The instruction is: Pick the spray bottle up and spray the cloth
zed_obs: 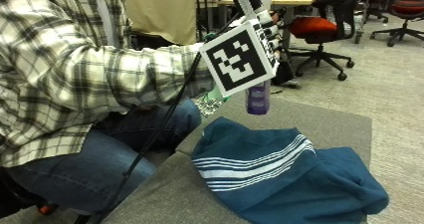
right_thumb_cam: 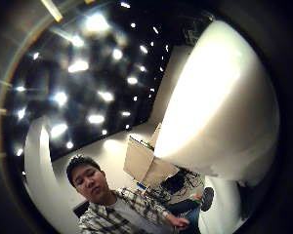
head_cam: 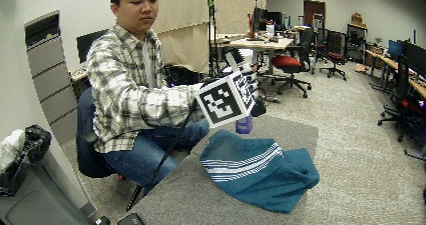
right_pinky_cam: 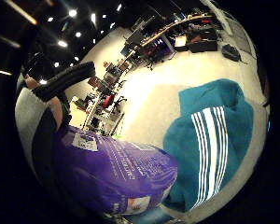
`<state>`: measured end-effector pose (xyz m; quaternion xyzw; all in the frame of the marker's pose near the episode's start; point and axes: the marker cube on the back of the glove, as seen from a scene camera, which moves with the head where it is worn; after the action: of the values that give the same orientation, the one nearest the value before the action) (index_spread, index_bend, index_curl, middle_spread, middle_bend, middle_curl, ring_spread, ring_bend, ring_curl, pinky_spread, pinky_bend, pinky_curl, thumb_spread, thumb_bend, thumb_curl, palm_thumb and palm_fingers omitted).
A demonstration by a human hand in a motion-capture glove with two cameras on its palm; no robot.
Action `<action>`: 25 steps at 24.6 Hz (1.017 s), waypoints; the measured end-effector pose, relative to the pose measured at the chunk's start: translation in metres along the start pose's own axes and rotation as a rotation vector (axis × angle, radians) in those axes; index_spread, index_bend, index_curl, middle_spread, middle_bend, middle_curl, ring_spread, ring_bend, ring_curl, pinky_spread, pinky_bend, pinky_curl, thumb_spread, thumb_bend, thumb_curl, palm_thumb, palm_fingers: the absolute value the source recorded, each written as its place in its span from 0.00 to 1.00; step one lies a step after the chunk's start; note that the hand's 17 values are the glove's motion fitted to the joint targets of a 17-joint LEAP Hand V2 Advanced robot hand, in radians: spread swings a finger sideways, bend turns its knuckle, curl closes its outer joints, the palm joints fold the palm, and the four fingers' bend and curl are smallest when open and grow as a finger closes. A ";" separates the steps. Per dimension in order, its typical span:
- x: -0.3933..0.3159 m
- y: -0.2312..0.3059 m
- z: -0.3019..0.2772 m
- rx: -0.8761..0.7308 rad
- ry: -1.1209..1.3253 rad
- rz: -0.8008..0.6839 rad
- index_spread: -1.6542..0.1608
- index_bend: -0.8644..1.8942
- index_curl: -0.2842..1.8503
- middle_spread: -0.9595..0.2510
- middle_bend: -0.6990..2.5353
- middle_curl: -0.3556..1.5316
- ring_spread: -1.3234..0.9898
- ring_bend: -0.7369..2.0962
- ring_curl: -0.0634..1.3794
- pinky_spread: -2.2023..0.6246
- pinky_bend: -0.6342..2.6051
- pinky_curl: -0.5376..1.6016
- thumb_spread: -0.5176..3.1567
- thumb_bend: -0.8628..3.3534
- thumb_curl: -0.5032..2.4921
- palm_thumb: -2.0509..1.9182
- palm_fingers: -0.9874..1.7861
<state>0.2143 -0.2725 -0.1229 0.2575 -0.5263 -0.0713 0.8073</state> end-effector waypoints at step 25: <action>0.045 0.041 0.157 -0.348 -0.164 0.014 0.75 0.37 0.39 0.66 0.36 0.47 0.48 0.45 0.37 0.73 0.34 0.43 0.18 0.20 0.44 0.79 0.80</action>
<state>0.0883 -0.3084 -0.0167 0.1036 -0.5718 -0.1763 0.7945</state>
